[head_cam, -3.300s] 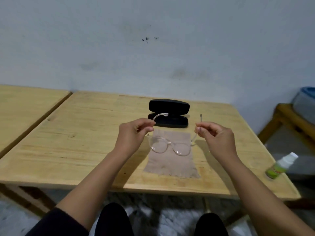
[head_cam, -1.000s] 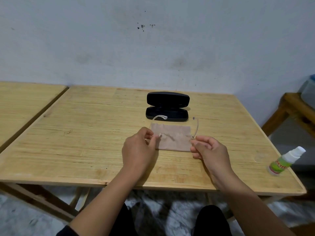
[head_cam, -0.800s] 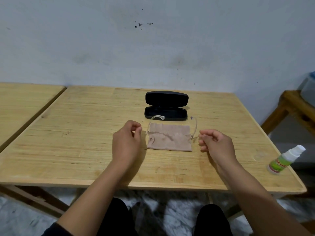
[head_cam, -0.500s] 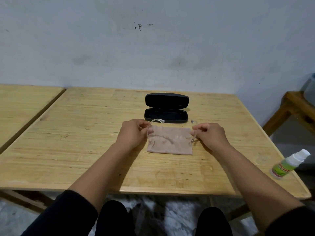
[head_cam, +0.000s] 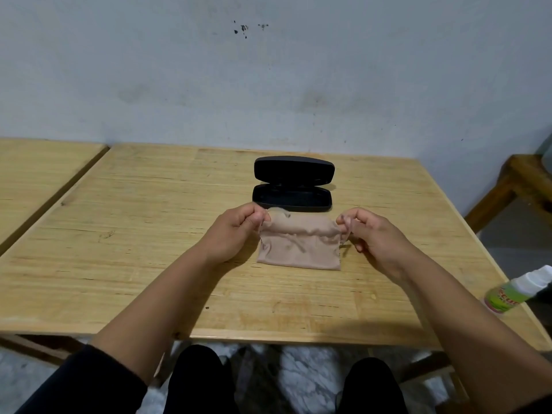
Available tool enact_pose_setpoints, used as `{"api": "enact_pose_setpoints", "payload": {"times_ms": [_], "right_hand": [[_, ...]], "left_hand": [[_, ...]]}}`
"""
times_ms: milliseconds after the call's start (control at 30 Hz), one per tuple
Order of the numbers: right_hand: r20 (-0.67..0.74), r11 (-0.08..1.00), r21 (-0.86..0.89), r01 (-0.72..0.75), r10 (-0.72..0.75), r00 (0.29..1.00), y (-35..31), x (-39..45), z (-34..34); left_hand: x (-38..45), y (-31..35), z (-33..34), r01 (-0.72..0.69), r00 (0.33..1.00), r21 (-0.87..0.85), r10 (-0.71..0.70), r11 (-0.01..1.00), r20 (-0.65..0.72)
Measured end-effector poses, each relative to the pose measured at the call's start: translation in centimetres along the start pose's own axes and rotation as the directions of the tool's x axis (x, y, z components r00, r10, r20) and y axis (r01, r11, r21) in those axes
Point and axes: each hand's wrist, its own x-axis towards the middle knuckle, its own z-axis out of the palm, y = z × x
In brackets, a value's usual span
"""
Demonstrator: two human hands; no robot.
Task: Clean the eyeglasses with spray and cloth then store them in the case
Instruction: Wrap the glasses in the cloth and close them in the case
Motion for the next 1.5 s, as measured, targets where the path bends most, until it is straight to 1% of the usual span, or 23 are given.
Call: {"api": "enact_pose_setpoints", "payload": {"times_ms": [100,167,233,267,333,400,467,533,600,700,767,833,900,1067,1133,1233,1367,1433,1500], "right_hand": [[0.014,0.999,-0.029,-0.016,0.016,1.0,-0.5,-0.4,0.1],[0.037,0.998,-0.062,-0.023,0.025,0.999,-0.8,-0.5,0.3],[0.028,0.995,-0.093,-0.031,0.034,0.999,-0.7,-0.4,0.6],[0.005,0.996,-0.089,-0.03,0.031,1.0,-0.7,-0.5,0.7],[-0.103,0.997,-0.072,-0.018,0.01,0.995,-0.6,-0.7,1.0],[-0.255,0.995,-0.097,-0.006,-0.019,0.967,-0.5,-1.1,1.1],[-0.374,0.992,-0.127,-0.026,-0.024,0.927,-0.4,-2.1,1.2],[-0.427,0.992,-0.112,-0.056,0.002,0.904,-0.1,-3.6,1.3],[-0.428,0.988,-0.132,-0.074,0.01,0.904,0.0,-5.1,1.8],[-0.376,0.964,-0.258,-0.068,-0.035,0.926,0.2,-6.0,2.8],[-0.339,0.928,-0.367,-0.056,-0.078,0.938,0.3,-6.0,3.3],[-0.317,0.886,-0.463,-0.036,-0.128,0.94,0.5,-5.7,3.7],[-0.311,0.864,-0.504,-0.02,-0.16,0.937,0.5,-5.6,3.8],[-0.339,0.876,-0.482,0.006,-0.193,0.921,-0.1,-6.1,3.5],[-0.334,0.878,-0.477,0.03,-0.213,0.918,-0.2,-6.3,3.3],[-0.305,0.869,-0.493,0.041,-0.217,0.927,0.0,-6.6,3.2],[-0.276,0.862,-0.507,0.026,-0.191,0.942,0.7,-6.6,3.2],[-0.306,0.881,-0.473,0.01,-0.175,0.936,0.7,-6.5,3.0],[-0.378,0.919,-0.393,0.001,-0.163,0.911,0.5,-6.3,2.6]], "left_hand": [[-0.5,-0.2,0.4,0.02,0.997,-0.077,-0.014,0.997,0.076],[-0.5,-0.2,0.7,0.047,0.995,-0.074,-0.04,0.996,0.093],[-0.6,0.0,0.8,0.051,0.997,-0.056,-0.047,0.997,0.067],[-0.7,0.1,0.9,0.051,0.998,-0.062,-0.049,0.997,0.028],[-0.9,0.3,0.8,0.044,0.994,-0.047,-0.049,0.998,-0.103],[-1.2,0.4,0.6,0.064,0.973,0.009,-0.06,0.998,-0.222],[-2.2,0.4,0.6,0.125,0.954,0.064,-0.102,0.99,-0.282],[-3.5,0.6,0.9,0.172,0.942,0.122,-0.127,0.977,-0.31],[-4.6,0.9,1.5,0.175,0.943,0.176,-0.114,0.969,-0.313],[-5.2,1.2,2.4,0.119,0.962,0.248,-0.049,0.962,-0.268],[-5.2,1.3,2.6,0.087,0.969,0.308,-0.009,0.948,-0.247],[-5.1,1.4,2.6,0.074,0.972,0.354,0.012,0.932,-0.235],[-5.1,1.5,2.6,0.075,0.974,0.376,0.013,0.923,-0.226],[-5.4,2.4,2.1,0.079,0.958,0.295,0.009,0.952,-0.288],[-5.6,2.6,1.7,0.075,0.955,0.296,0.017,0.952,-0.295],[-5.9,2.4,1.4,0.067,0.967,0.349,0.024,0.935,-0.252],[-6.3,1.6,1.5,0.108,0.983,0.422,-0.033,0.9,-0.18],[-6.3,1.5,1.4,0.126,0.98,0.393,-0.054,0.911,-0.189],[-6.1,1.7,1.2,0.152,0.967,0.345,-0.067,0.926,-0.245]]}}
